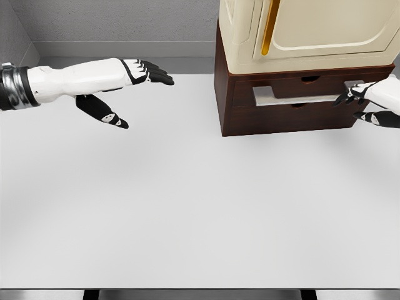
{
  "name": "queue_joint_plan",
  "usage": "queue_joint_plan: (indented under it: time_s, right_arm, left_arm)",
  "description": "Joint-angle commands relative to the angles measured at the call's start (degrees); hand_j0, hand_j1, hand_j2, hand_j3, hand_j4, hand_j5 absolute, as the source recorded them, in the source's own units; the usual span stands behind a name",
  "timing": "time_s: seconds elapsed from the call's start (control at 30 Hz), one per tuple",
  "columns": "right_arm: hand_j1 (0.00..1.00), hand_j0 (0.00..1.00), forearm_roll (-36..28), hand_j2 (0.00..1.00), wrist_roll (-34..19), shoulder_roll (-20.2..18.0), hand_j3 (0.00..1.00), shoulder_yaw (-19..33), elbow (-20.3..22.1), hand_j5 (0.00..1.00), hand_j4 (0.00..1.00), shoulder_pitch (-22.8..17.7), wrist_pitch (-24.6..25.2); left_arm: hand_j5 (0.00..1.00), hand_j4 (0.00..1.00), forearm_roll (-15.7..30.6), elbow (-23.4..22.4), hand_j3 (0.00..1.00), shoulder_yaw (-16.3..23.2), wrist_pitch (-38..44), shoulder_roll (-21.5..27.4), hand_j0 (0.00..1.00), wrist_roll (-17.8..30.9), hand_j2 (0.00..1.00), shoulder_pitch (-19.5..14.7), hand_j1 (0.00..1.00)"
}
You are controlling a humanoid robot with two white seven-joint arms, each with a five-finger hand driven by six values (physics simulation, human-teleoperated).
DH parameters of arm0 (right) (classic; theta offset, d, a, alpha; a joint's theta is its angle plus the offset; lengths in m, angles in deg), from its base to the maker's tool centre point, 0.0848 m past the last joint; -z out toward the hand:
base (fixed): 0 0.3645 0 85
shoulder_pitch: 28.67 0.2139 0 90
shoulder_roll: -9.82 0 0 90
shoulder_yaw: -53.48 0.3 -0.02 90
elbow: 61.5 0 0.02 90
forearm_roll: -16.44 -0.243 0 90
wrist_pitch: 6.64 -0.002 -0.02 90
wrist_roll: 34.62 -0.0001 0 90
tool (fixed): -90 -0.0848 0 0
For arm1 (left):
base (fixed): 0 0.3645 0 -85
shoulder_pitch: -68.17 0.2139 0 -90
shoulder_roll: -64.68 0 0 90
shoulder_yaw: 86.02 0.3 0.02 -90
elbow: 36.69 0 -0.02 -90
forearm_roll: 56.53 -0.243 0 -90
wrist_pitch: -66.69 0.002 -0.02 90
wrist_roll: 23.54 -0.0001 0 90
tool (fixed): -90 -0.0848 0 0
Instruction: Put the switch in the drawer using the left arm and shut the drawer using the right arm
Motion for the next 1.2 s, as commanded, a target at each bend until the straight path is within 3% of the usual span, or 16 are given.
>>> queue_joint_plan:
  time_s: [0.0, 0.37, 0.67, 0.7, 0.73, 0.77, 0.8, 0.87, 1.17]
  right_arm:
    - [0.63, 0.63, 1.8, 0.63, -0.2, 0.3, 0.63, 0.0, -0.2, 0.63, 0.63, 0.0, -0.5]
    - [0.67, 0.67, 1.7, 0.67, -0.2, -0.2, 0.67, 0.4, -0.1, 0.67, 0.67, -1.2, -0.5]
    - [0.67, 0.67, 1.4, 0.67, -0.2, -1.6, 0.67, 6.4, 0.2, 0.67, 0.67, -9.5, -0.5]
    - [0.67, 0.67, 1.3, 0.67, -0.2, -1.6, 0.67, 6.8, 1.7, 0.67, 0.67, -11.3, -0.5]
    - [0.67, 0.67, 1.3, 0.67, -0.2, -2.4, 0.67, 6.1, 6.3, 0.67, 0.67, -13.5, -0.5]
    - [0.75, 0.75, 1.3, 0.75, -0.2, -3.9, 0.75, 5.1, 11.7, 0.75, 0.75, -16.0, -0.5]
    - [1.0, 1.0, 1.3, 1.0, -0.2, -4.2, 1.0, 2.6, 16.9, 1.0, 1.0, -17.3, -0.5]
    - [1.0, 1.0, 1.3, 1.0, -0.2, -4.4, 1.0, -0.8, 16.9, 1.0, 1.0, -16.7, -0.5]
    - [1.0, 1.0, 1.3, 1.0, -0.2, -5.5, 1.0, -0.9, 16.9, 1.0, 1.0, -16.2, -0.5]
  left_arm:
    - [1.0, 1.0, 0.4, 0.0, 1.0, 0.0, 0.2, 0.1, 1.0, 0.0, 1.0, 0.0, 1.0]
    - [1.0, 1.0, 0.4, 0.0, 1.0, 0.0, 0.2, 0.1, 1.0, 0.0, 1.0, 0.0, 1.0]
    - [1.0, 1.0, 0.4, 0.0, 1.0, 0.0, 0.2, 0.1, 1.0, 0.0, 1.0, 0.0, 1.0]
    - [1.0, 1.0, 0.4, 0.1, 1.0, 0.0, 0.2, 0.1, 1.0, 0.0, 1.0, 0.0, 1.0]
    - [1.0, 1.0, 0.4, 0.1, 1.0, 0.0, 0.2, 0.1, 1.0, 0.0, 1.0, 0.0, 1.0]
    - [1.0, 1.0, 0.5, 0.1, 1.0, 0.0, 0.2, 0.0, 1.0, 0.0, 1.0, 0.0, 1.0]
    - [1.0, 1.0, 0.5, 0.0, 1.0, 0.1, 0.2, 0.1, 1.0, 0.0, 1.0, 0.4, 1.0]
    - [1.0, 1.0, 0.6, -1.8, 1.0, 0.1, 0.2, 0.1, 1.0, 0.0, 1.0, 0.7, 1.0]
    - [1.0, 1.0, 0.3, -3.3, 1.0, 0.1, 0.2, 0.1, 1.0, 0.0, 1.0, 1.1, 1.0]
